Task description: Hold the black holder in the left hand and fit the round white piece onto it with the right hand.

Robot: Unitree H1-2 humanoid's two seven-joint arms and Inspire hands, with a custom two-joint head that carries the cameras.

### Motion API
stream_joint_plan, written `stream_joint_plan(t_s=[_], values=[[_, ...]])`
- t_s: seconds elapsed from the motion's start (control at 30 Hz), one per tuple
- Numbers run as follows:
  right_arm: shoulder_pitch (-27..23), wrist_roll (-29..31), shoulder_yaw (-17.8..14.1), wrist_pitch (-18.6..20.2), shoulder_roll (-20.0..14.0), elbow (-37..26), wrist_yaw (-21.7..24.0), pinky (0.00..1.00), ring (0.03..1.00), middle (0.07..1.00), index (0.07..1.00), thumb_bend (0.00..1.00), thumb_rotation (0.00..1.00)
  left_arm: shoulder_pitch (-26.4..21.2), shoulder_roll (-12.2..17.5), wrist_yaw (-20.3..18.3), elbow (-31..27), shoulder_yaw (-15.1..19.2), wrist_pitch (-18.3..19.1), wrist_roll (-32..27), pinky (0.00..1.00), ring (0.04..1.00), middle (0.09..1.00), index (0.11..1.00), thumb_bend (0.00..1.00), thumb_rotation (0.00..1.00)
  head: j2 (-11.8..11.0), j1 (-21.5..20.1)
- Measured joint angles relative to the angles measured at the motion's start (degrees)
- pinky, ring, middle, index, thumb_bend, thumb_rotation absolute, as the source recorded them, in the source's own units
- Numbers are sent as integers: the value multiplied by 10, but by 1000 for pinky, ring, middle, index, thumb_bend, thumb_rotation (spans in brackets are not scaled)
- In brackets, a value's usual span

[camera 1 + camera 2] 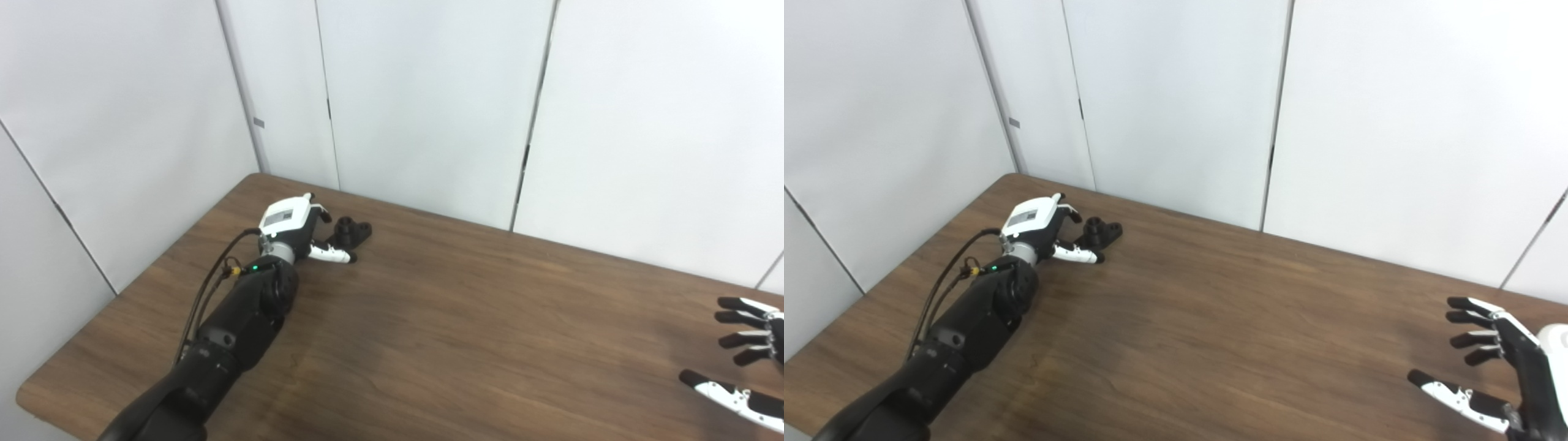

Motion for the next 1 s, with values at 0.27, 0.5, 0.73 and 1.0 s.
stream_joint_plan(t_s=[0.27,0.5,0.73,1.0], values=[[2,1,-2,5,-4,-13,6,441,569,684,718,635,0,-7,-2,22,28,-13,-3,-4,909,1000,1000,743,1000,486,4,-1],[6,1,-3,22,-4,-22,16,445,567,681,720,634,0,-15,-2,44,60,-14,-28,-21,923,1000,1000,741,1000,486,7,-4],[8,0,-3,27,-4,-29,17,445,570,684,720,632,0,-23,-17,71,88,0,-45,-57,963,1000,1000,711,973,426,10,-4],[13,-2,-3,27,-4,-39,17,448,573,683,718,627,0,-33,-26,105,124,2,-91,-94,874,998,984,629,871,305,14,-8]])
